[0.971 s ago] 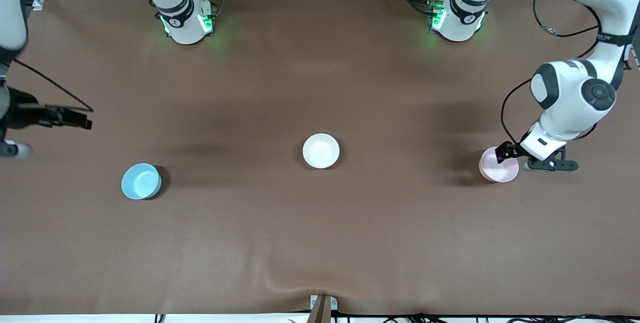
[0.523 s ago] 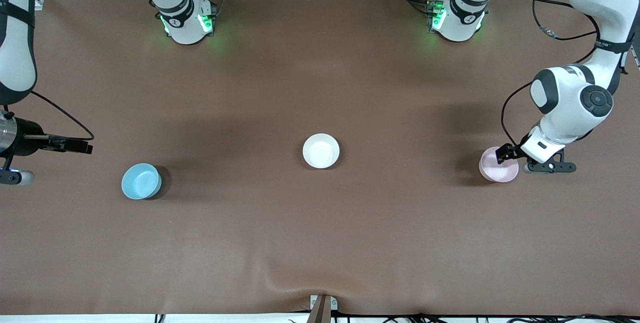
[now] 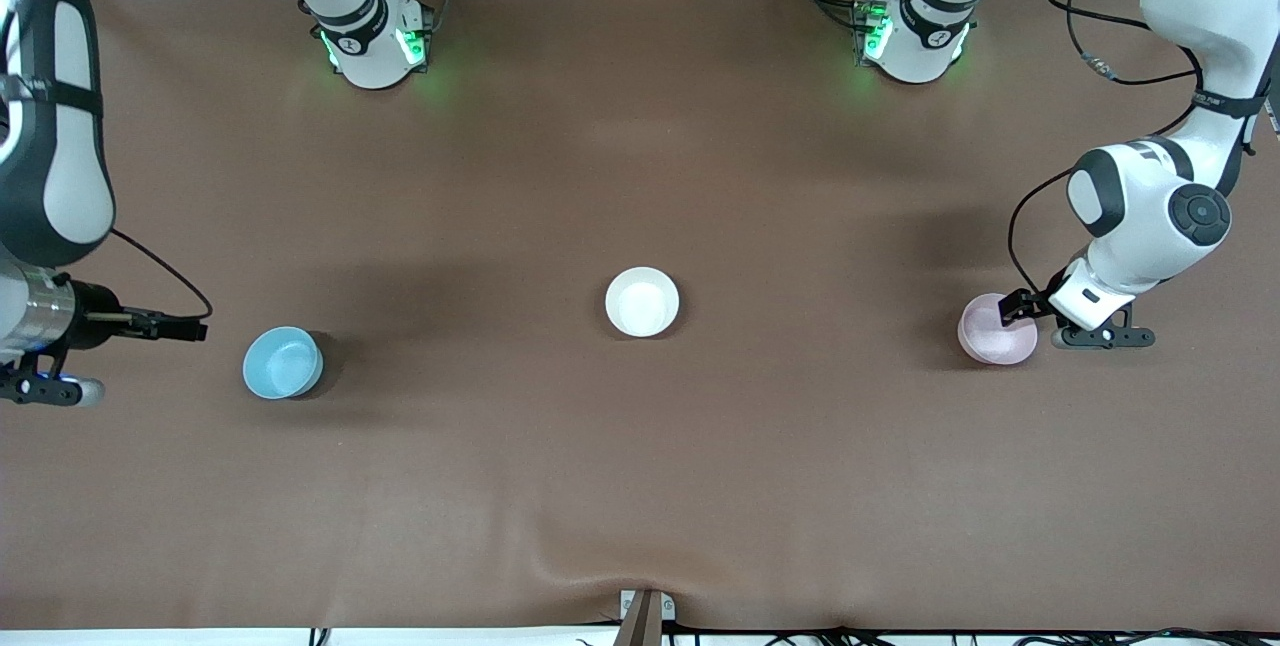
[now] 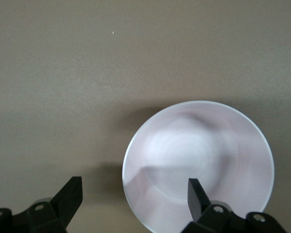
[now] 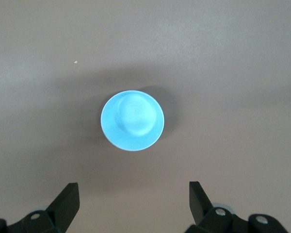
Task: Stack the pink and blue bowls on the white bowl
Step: 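Grasp the pink bowl rim with the left gripper while the right gripper lowers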
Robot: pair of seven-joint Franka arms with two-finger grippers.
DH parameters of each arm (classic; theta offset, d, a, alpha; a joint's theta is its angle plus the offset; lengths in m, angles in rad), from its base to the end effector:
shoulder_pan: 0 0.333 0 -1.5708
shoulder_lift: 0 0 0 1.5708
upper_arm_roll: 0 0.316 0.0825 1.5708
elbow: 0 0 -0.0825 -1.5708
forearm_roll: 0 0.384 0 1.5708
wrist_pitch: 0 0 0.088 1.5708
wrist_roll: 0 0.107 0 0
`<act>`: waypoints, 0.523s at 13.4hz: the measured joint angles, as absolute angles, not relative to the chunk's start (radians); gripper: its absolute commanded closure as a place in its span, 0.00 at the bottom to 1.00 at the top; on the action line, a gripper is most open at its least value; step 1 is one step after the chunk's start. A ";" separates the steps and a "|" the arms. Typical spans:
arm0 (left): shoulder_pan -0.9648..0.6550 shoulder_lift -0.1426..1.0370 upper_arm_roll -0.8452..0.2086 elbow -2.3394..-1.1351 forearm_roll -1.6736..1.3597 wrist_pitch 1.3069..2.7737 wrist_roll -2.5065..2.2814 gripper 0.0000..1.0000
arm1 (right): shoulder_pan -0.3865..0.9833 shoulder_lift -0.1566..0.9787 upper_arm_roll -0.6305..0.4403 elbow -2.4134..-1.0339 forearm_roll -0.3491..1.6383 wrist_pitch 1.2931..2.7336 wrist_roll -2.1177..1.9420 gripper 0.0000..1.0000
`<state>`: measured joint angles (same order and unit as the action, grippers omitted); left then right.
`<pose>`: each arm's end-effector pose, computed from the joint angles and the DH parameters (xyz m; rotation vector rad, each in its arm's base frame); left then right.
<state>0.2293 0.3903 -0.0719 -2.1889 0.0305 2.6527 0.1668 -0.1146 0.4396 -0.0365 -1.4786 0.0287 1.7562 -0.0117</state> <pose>0.5600 0.0878 0.2133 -3.1386 0.0461 -0.1189 0.6612 -0.0945 0.4110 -3.0984 0.2247 0.2493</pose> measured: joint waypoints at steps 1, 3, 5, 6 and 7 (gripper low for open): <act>0.229 0.399 -0.072 -2.182 0.030 2.653 0.167 0.46 | -0.118 0.457 -0.037 -1.479 0.029 1.773 -0.012 0.00; 0.230 0.410 -0.072 -2.175 0.031 2.653 0.167 0.71 | -0.120 0.493 -0.037 -1.479 0.028 1.803 -0.012 0.00; 0.230 0.417 -0.072 -2.173 0.030 2.653 0.165 0.98 | -0.126 0.523 -0.039 -1.485 0.027 1.836 -0.012 0.00; 0.230 0.422 -0.072 -2.173 0.031 2.653 0.164 1.00 | -0.132 0.535 -0.039 -1.495 0.026 1.862 -0.012 0.00; 0.230 0.425 -0.072 -2.173 0.030 2.653 0.164 1.00 | -0.137 0.540 -0.039 -1.516 0.026 1.898 -0.012 0.00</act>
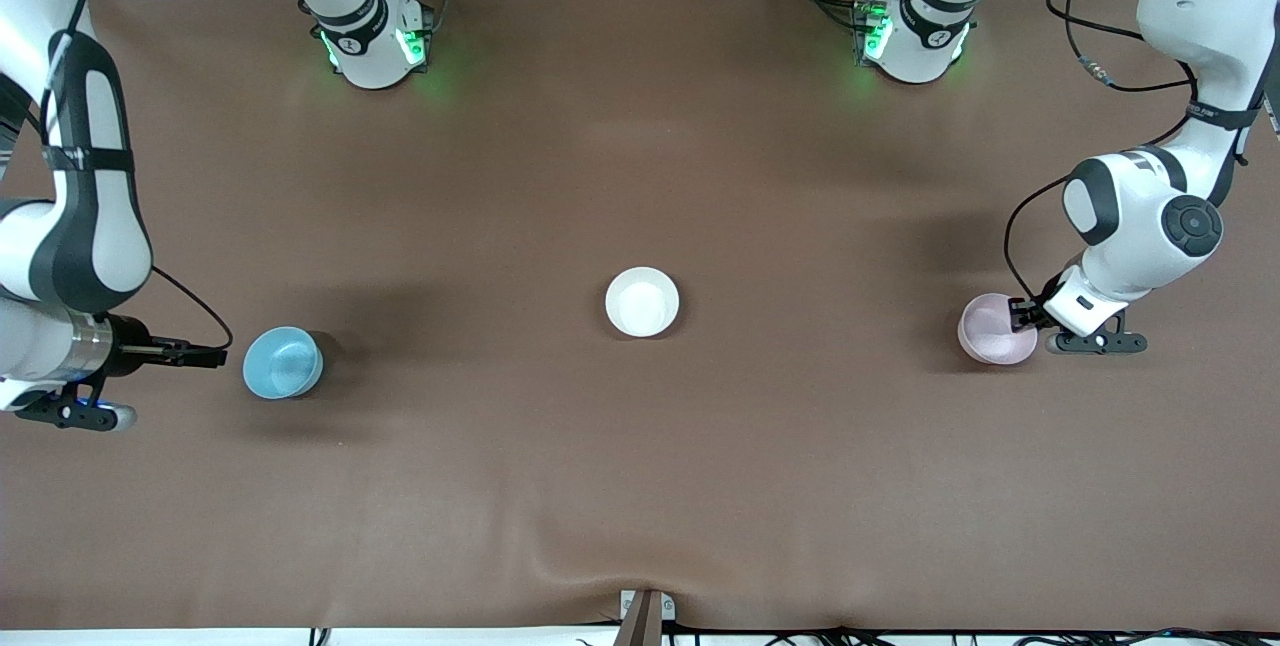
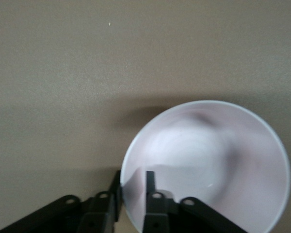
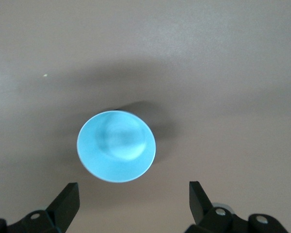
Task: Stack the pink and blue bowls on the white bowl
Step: 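Grasp the pink bowl rim with the left gripper while the right gripper lowers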
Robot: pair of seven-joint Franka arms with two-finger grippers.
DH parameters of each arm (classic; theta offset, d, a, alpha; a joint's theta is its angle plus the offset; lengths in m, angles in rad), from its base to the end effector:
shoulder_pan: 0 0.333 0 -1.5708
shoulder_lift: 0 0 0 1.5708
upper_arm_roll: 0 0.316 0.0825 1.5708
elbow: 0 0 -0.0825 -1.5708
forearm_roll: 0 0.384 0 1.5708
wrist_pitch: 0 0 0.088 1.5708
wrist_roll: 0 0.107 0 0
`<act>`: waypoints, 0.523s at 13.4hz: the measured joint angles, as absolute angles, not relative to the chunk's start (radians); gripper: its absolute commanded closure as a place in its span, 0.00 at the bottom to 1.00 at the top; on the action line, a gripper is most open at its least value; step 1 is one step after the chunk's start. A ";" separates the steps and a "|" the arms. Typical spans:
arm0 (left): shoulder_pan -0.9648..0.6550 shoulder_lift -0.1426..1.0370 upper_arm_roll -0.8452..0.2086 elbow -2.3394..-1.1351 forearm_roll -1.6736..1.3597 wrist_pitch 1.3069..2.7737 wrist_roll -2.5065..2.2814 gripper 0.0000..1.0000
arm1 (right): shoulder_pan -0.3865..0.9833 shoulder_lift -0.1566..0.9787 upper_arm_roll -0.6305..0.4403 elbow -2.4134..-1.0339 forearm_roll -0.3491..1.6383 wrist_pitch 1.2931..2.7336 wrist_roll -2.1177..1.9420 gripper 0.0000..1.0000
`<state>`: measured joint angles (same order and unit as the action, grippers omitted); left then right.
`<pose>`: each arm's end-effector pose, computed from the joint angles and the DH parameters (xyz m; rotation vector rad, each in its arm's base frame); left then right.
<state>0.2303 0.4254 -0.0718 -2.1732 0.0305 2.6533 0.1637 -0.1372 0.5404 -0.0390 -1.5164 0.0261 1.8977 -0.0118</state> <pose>0.5615 0.0886 0.1992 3.1349 -0.0385 0.0904 0.6718 -0.1138 0.3357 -3.1021 0.2656 0.2459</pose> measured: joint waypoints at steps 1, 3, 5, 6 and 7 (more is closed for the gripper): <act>0.230 0.424 -0.073 -2.171 0.030 2.654 0.164 1.00 | -0.140 0.543 -0.039 -1.544 0.026 1.940 -0.012 0.00; 0.230 0.419 -0.076 -2.168 0.030 2.653 0.164 1.00 | -0.141 0.546 -0.039 -1.609 0.026 2.030 -0.012 0.00; 0.230 0.412 -0.077 -2.163 0.030 2.654 0.164 1.00 | -0.141 0.548 -0.039 -1.674 0.026 2.108 -0.012 0.00; 0.230 0.403 -0.077 -2.160 0.030 2.654 0.164 1.00 | -0.141 0.550 -0.039 -1.698 0.026 2.138 -0.012 0.00; 0.230 0.390 -0.080 -2.158 0.030 2.654 0.164 1.00 | -0.141 0.551 -0.039 -1.717 0.026 2.162 -0.012 0.00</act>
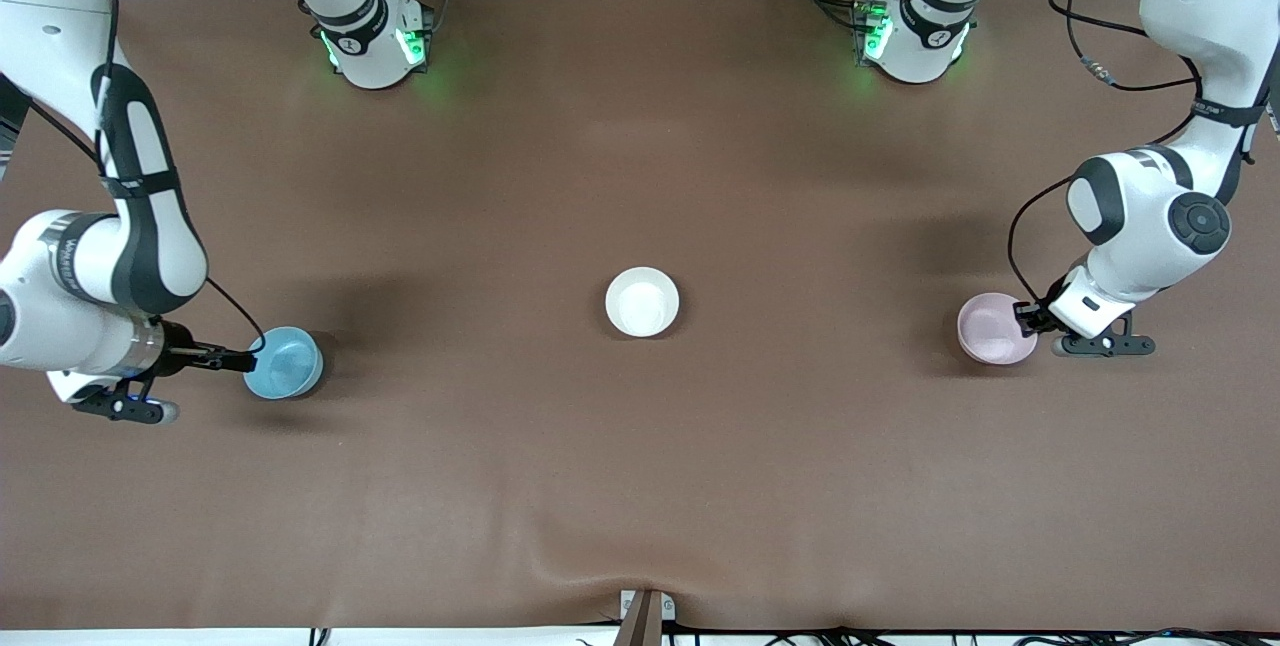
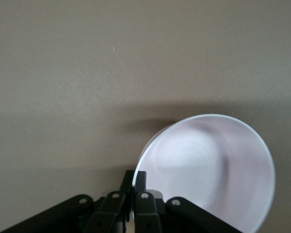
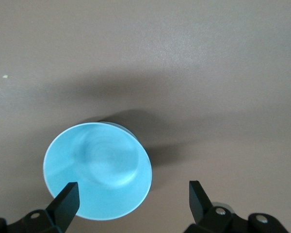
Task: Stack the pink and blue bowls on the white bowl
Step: 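Grasp the pink bowl rim with the left gripper while the right gripper lowers, then carry the pink bowl over the white bowl while the right gripper grasps the blue bowl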
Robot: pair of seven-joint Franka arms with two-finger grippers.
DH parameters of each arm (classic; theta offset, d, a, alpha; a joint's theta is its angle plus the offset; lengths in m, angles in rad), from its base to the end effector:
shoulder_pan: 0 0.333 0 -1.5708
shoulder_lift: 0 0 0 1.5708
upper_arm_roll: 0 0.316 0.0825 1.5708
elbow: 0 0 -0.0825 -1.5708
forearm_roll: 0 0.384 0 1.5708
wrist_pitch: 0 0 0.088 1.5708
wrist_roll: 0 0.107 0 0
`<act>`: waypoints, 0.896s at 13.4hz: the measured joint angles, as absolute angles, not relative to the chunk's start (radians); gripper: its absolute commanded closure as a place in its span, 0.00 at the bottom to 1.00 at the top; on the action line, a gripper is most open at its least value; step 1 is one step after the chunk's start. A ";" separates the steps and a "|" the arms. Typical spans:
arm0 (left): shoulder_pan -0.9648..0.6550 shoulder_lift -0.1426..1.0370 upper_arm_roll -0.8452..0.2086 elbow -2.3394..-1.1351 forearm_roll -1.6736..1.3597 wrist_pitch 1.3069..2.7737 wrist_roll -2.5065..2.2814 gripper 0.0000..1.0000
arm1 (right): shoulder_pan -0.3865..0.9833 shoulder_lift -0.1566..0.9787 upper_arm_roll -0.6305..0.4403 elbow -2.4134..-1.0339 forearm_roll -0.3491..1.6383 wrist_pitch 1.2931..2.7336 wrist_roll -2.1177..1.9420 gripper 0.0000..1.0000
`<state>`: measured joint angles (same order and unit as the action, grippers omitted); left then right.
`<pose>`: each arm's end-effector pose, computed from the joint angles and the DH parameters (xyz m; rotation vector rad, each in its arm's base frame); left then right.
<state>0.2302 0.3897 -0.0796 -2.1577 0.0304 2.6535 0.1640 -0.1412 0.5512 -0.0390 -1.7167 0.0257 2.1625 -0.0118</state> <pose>0.5722 0.0862 0.2256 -3.1337 0.0500 -0.1702 0.6494 -0.1149 0.2603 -3.1149 0.2798 0.1634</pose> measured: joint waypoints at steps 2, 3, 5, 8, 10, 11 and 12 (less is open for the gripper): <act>0.230 0.349 -0.098 -2.154 0.030 2.643 0.159 1.00 | -0.144 0.561 -0.040 -1.734 0.026 2.188 -0.012 0.00; 0.230 0.326 -0.113 -2.152 0.030 2.627 0.148 1.00 | -0.147 0.568 -0.040 -1.739 0.026 2.198 -0.012 0.00; 0.229 0.275 -0.160 -2.131 0.030 2.546 0.093 1.00 | -0.158 0.590 -0.042 -1.742 0.026 2.215 -0.012 0.00; 0.228 0.221 -0.245 -2.043 0.030 2.360 -0.010 1.00 | -0.166 0.620 -0.042 -1.743 0.026 2.222 -0.012 0.00; 0.227 0.210 -0.309 -1.982 0.030 2.270 -0.090 1.00 | -0.166 0.632 -0.041 -1.743 0.026 2.223 -0.012 0.00; 0.226 0.210 -0.344 -1.960 0.030 2.244 -0.141 1.00 | -0.166 0.636 -0.041 -1.743 0.026 2.224 -0.012 0.13; 0.225 0.210 -0.380 -1.946 0.030 2.232 -0.192 1.00 | -0.166 0.639 -0.040 -1.743 0.027 2.224 -0.012 0.43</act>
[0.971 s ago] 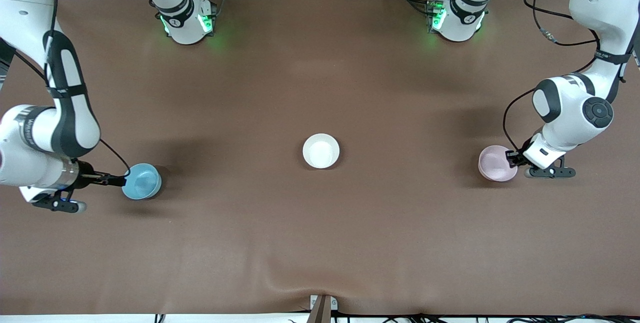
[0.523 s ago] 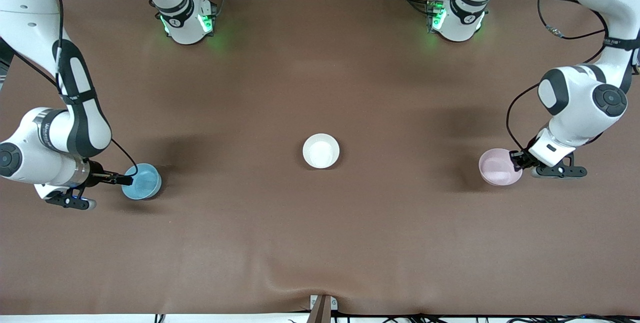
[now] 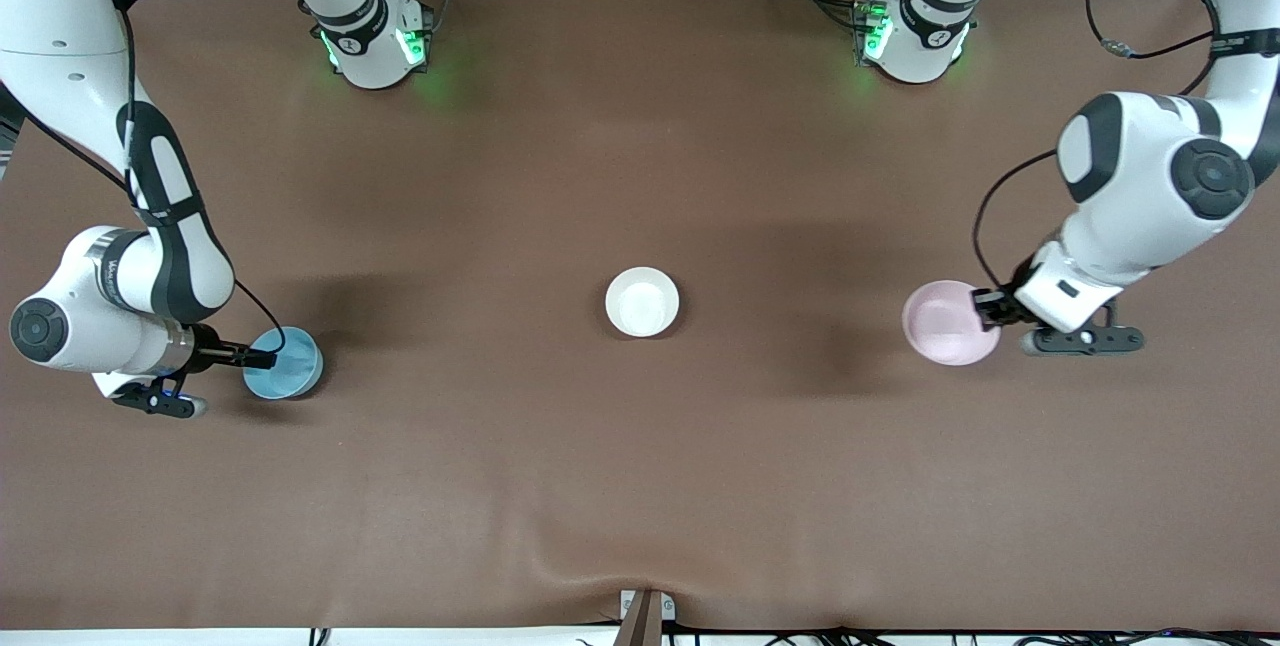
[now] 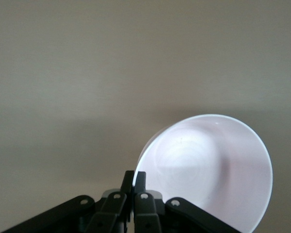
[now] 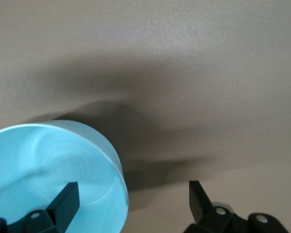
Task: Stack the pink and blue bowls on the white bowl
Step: 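Carry the pink bowl over the white bowl while the right gripper grasps the blue bowl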
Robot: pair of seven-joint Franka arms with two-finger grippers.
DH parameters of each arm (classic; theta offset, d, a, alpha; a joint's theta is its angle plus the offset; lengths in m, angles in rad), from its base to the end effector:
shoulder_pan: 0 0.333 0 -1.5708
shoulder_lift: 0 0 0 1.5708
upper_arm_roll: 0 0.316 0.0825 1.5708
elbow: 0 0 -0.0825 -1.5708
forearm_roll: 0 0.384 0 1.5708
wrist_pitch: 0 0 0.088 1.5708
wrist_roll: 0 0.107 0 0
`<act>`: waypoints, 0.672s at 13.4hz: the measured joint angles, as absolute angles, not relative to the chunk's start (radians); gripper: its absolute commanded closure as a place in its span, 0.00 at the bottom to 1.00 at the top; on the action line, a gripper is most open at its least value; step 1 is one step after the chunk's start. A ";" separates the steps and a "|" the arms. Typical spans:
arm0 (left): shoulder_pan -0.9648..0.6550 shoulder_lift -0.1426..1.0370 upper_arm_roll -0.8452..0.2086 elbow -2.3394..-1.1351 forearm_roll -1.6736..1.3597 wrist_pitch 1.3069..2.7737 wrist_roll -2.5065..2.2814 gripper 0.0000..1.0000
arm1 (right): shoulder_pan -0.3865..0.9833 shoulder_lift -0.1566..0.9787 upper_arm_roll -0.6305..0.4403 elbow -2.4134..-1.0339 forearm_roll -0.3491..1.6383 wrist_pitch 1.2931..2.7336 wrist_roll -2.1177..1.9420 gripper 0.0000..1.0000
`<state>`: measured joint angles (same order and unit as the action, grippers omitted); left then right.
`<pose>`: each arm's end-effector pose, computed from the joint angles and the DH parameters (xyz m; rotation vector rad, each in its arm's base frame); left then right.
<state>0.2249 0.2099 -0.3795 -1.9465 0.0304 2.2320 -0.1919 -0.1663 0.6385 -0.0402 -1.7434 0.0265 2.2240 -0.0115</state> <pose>0.6014 -0.0837 0.3899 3.0718 0.0473 0.1240 0.6358 -0.1304 0.1967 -3.1030 0.3219 0.2452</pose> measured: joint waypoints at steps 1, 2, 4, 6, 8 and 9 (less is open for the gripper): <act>0.223 0.210 -0.415 -1.940 0.030 2.229 -0.241 1.00 | -0.166 0.639 -0.040 -1.744 0.027 2.224 -0.011 0.69; 0.222 0.210 -0.449 -1.937 0.030 2.228 -0.289 1.00 | -0.166 0.640 -0.039 -1.744 0.027 2.223 -0.011 0.91; 0.213 0.212 -0.510 -1.932 0.030 2.228 -0.375 1.00 | -0.166 0.640 -0.038 -1.747 0.028 2.222 -0.011 1.00; 0.174 0.216 -0.542 -1.916 0.030 2.227 -0.460 1.00 | -0.166 0.641 -0.035 -1.756 0.049 2.221 -0.011 1.00; 0.100 0.235 -0.546 -1.900 0.030 2.227 -0.548 1.00 | -0.166 0.640 -0.033 -1.758 0.067 2.221 -0.011 1.00; 0.056 0.252 -0.547 -1.890 0.030 2.227 -0.588 1.00 | -0.166 0.634 -0.032 -1.757 0.071 2.216 -0.012 1.00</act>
<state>0.0565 0.2524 -0.5467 -1.8899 0.0304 2.2271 -0.5877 -0.1662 0.6338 -0.0321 -1.7572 0.0714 2.2165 -0.0123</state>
